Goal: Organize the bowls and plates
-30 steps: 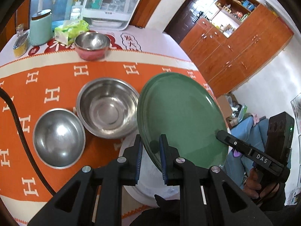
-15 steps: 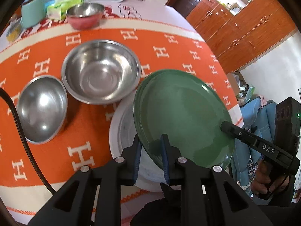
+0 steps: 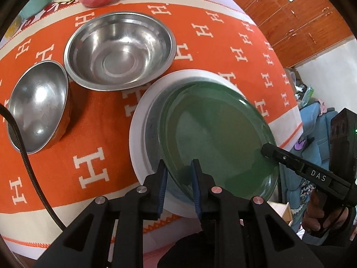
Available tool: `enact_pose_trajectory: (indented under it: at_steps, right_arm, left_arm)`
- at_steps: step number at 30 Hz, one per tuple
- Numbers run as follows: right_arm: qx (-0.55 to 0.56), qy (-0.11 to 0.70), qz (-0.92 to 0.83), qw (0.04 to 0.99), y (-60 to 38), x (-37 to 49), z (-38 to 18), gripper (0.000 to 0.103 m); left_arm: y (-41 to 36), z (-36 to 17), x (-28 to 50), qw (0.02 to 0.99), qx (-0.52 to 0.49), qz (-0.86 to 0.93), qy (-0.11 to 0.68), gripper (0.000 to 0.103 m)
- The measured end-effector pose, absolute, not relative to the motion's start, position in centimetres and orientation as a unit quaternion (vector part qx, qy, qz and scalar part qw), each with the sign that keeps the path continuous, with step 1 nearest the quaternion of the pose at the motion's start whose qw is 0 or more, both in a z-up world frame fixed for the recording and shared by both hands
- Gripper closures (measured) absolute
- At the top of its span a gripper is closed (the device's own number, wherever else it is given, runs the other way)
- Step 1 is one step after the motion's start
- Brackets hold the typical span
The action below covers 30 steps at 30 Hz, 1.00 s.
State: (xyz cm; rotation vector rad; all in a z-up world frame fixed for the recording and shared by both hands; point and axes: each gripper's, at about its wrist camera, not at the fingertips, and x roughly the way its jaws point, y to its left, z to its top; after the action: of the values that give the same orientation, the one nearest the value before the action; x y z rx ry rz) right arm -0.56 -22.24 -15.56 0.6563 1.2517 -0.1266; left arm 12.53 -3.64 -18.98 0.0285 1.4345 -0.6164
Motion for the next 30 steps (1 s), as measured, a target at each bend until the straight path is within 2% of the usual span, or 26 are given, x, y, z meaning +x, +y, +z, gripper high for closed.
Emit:
enact_pose_trajectory:
  at_steps: [14,21,30]
  right_arm:
    - [0.258,0.608,-0.064,0.748,-21.1,0.5,-15.8,0.085]
    - [0.244,0.591,-0.073,0.765,-20.8,0.8,-14.7,0.063]
    - [0.234,0.573,-0.07,0.782,-20.2,1.4,-13.6,0.061]
  left_arm:
    - [-3.6,-20.6,13.3,0.694,-0.005,-0.263,0.67,0.084]
    - [-2.6,-20.4,13.5,0.702,-0.002,-0.247,0.668,0.078]
    - [-0.8,-18.7,13.6,0.717,-0.018,-0.264,0.645,0.076]
